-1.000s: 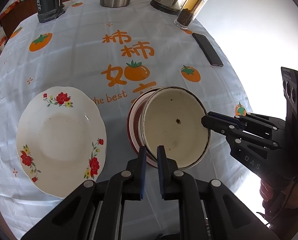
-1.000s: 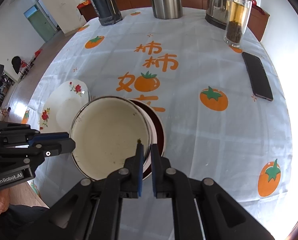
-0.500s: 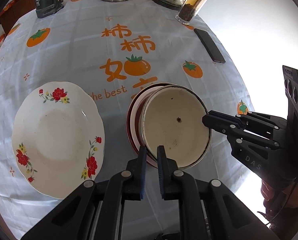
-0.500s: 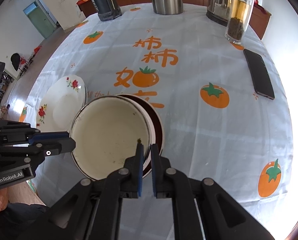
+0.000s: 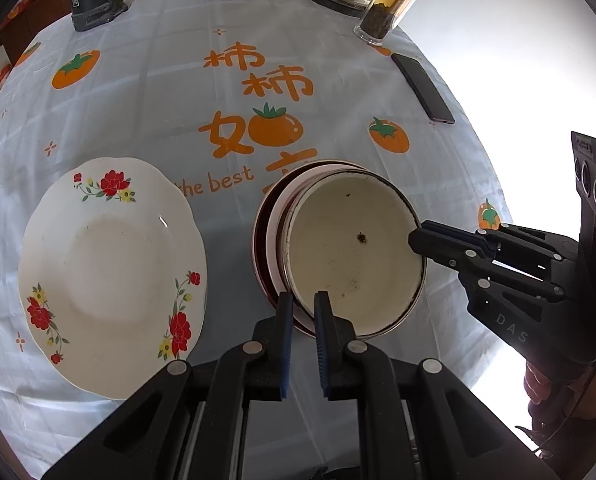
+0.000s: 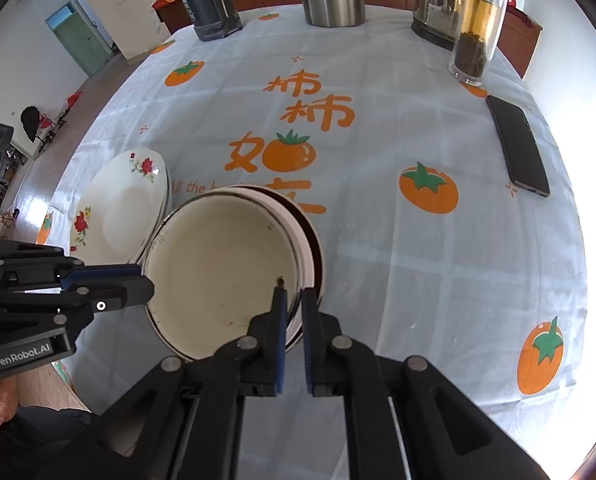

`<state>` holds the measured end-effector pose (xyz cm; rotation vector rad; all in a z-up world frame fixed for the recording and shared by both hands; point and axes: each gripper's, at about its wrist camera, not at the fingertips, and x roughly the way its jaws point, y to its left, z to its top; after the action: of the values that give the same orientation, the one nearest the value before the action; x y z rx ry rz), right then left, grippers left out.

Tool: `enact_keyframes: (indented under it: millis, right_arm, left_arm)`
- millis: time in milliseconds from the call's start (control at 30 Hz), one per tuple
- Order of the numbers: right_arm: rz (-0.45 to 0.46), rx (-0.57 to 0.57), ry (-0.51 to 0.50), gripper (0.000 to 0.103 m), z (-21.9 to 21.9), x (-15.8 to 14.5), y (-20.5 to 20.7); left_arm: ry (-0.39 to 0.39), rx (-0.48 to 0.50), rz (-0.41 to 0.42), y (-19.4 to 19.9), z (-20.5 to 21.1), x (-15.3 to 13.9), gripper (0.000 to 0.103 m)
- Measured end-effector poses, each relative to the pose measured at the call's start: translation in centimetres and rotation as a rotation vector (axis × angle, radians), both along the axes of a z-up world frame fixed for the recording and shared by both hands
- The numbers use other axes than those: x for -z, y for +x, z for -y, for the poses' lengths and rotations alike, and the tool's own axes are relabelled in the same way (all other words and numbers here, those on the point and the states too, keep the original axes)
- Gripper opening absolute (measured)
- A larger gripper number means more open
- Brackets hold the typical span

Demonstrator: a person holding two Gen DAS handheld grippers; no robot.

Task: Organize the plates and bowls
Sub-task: 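Lower the enamel bowl into the pink bowl with both tools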

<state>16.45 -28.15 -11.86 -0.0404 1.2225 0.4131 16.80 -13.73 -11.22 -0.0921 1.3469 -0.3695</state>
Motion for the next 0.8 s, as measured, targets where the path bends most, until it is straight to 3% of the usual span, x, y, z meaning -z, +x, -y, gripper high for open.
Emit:
enact_keyframes:
  millis: [800]
  right_arm:
    - [0.01, 0.008, 0.0, 0.007, -0.2, -0.08, 0.26]
  left_arm:
    - [0.0, -0.014, -0.003, 0.56, -0.16, 0.64, 0.012]
